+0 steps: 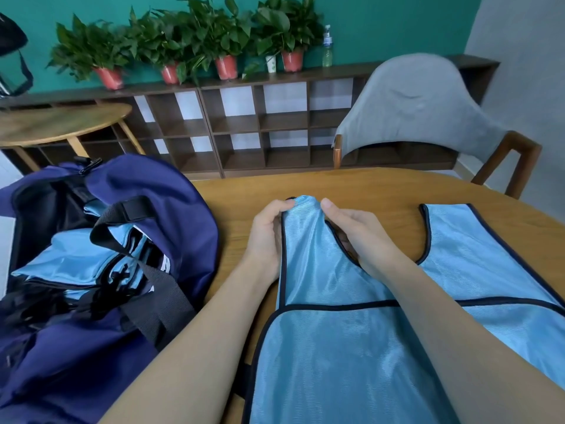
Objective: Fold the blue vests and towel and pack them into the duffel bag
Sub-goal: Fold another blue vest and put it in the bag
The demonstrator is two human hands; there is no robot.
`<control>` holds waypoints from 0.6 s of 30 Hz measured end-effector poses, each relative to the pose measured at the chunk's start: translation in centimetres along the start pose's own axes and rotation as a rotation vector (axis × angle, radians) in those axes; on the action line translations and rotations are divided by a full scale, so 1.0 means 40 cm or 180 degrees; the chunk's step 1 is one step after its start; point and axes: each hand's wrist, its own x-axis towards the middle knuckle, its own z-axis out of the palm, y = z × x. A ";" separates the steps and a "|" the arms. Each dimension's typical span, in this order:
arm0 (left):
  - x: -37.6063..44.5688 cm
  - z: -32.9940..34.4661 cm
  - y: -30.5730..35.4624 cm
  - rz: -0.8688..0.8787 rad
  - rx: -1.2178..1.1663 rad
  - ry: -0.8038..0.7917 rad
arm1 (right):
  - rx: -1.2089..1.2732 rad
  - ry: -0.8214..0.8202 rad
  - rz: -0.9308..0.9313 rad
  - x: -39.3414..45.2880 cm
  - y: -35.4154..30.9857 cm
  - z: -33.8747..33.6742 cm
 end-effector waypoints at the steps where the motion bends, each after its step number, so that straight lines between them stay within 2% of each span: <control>1: -0.001 0.000 -0.001 0.0012 0.0025 0.0009 | 0.0104 0.0058 -0.0022 -0.001 -0.001 -0.002; 7: 0.000 -0.007 -0.011 0.0029 0.0180 0.0161 | 0.1234 -0.0104 0.0096 -0.010 -0.009 -0.002; 9: 0.002 -0.009 -0.009 0.0073 0.0123 0.0231 | 0.1344 -0.0163 0.0146 -0.010 -0.008 -0.002; 14: 0.017 -0.013 -0.007 0.0281 0.0015 0.0656 | 0.1521 0.0095 0.0036 -0.016 -0.012 -0.008; 18: 0.022 -0.016 -0.008 0.0220 0.0074 0.0804 | 0.1460 -0.0263 0.0045 -0.024 -0.020 -0.011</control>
